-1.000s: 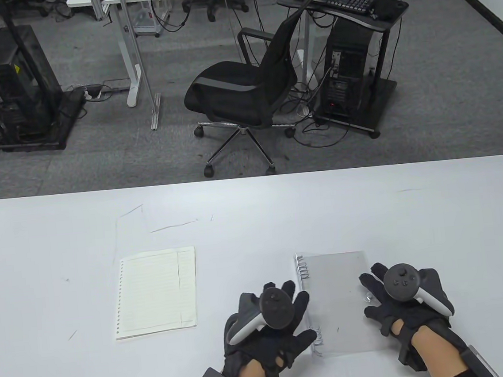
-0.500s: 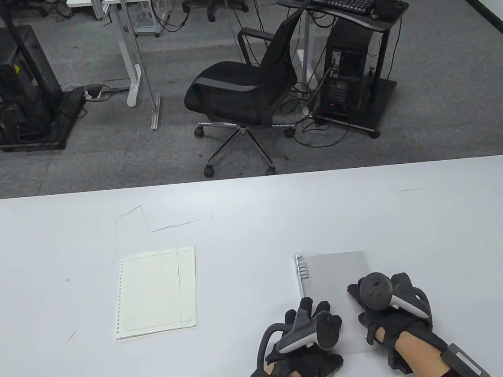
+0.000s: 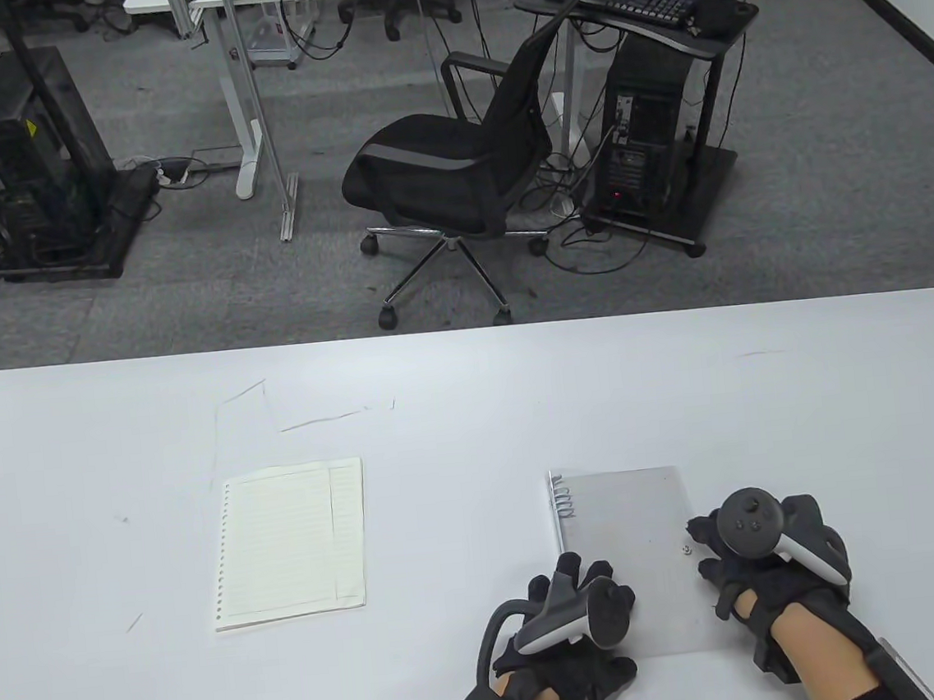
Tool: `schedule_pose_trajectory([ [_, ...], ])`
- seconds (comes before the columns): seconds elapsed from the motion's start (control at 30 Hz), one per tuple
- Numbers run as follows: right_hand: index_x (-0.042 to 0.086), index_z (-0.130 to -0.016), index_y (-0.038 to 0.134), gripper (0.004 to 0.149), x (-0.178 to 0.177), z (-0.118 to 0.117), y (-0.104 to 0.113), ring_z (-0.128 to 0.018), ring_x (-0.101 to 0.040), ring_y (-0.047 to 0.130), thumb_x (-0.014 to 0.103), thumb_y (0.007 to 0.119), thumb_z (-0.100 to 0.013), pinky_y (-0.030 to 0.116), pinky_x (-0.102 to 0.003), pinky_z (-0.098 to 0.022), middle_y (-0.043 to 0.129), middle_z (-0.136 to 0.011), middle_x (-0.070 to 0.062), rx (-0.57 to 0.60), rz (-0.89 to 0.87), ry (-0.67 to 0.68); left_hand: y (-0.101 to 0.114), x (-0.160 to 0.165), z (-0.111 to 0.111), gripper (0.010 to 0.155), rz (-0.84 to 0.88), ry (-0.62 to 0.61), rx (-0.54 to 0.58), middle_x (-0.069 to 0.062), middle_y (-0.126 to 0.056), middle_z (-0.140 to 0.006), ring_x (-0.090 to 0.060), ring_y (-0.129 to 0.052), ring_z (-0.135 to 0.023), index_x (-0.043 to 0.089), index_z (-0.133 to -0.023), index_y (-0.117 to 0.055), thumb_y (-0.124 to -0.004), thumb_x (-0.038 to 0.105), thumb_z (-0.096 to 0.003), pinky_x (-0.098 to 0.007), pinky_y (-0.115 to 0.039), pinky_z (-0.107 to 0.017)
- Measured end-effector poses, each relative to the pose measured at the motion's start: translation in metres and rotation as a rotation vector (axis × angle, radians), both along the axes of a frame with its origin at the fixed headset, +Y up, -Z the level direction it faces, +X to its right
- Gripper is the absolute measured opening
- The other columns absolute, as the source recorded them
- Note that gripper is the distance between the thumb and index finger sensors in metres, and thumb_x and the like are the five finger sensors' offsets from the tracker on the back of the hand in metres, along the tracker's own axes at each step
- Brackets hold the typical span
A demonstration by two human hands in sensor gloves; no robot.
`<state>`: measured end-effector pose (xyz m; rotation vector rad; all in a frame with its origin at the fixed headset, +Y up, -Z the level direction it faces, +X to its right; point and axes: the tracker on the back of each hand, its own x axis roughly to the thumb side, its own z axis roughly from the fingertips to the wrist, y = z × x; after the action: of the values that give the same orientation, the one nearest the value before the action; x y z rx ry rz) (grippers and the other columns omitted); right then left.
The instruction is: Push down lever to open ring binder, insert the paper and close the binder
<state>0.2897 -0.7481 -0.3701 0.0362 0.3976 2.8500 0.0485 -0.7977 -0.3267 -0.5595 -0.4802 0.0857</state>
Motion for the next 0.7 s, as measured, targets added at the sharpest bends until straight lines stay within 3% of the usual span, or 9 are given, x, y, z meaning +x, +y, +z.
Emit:
schedule_pose_trajectory([
  [0.13,0.023,-0.106,0.064,0.059,0.013,0.001,-0.009,-0.101,-0.051,0.051,0.030,0.079,-0.050,0.047,-0.072,-0.066,0.056,-0.118,-0.004,-0.117,-0.043,-0.038,0.000,0.000,0.000,0.078,0.003,0.000,0.001,0.018,0.012,-0.114,-0.025,0.024,-0.098,0.049,-0.105,-0.014,-0.063,0.067,-0.0461,-0.056,-0.006,-0.070],
  [0.3,0.021,-0.104,0.067,0.055,0.013,0.001,-0.009,-0.102,-0.049,0.048,0.029,0.077,-0.050,0.050,-0.069,-0.066,0.054,-0.118,-0.002,-0.137,-0.054,-0.055,0.002,-0.002,0.001,0.078,0.029,0.011,0.037,0.017,0.008,-0.115,-0.026,0.019,-0.101,0.049,-0.105,-0.017,-0.066,0.065,-0.0458,-0.056,-0.010,-0.072],
  [0.47,0.021,-0.105,0.065,0.055,0.014,0.002,-0.009,-0.102,-0.049,0.046,0.028,0.074,-0.051,0.049,-0.069,-0.066,0.050,-0.119,-0.002,-0.158,-0.072,-0.060,0.015,-0.002,0.003,0.083,0.051,0.031,0.160,0.007,-0.012,-0.119,-0.030,-0.006,-0.111,0.046,-0.104,-0.026,-0.079,0.060,-0.0425,-0.056,-0.027,-0.078],
  [0.57,0.021,-0.105,0.064,0.055,0.013,0.003,-0.008,-0.102,-0.049,0.045,0.025,0.071,-0.051,0.050,-0.069,-0.066,0.049,-0.119,-0.003,-0.166,-0.078,-0.053,0.023,-0.006,0.004,0.078,0.064,0.035,0.252,-0.006,-0.028,-0.118,-0.039,-0.029,-0.112,0.041,-0.104,-0.026,-0.073,0.059,-0.0445,-0.057,-0.039,-0.078],
  [0.7,0.020,-0.105,0.063,0.055,0.012,0.003,-0.009,-0.102,-0.050,0.043,0.026,0.070,-0.052,0.049,-0.069,-0.066,0.047,-0.119,-0.004,-0.174,-0.089,-0.055,0.030,-0.023,-0.002,0.074,0.285,0.176,0.211,-0.011,-0.044,-0.113,-0.044,-0.047,-0.108,0.033,-0.103,-0.022,-0.066,0.054,-0.0477,-0.058,-0.052,-0.075],
])
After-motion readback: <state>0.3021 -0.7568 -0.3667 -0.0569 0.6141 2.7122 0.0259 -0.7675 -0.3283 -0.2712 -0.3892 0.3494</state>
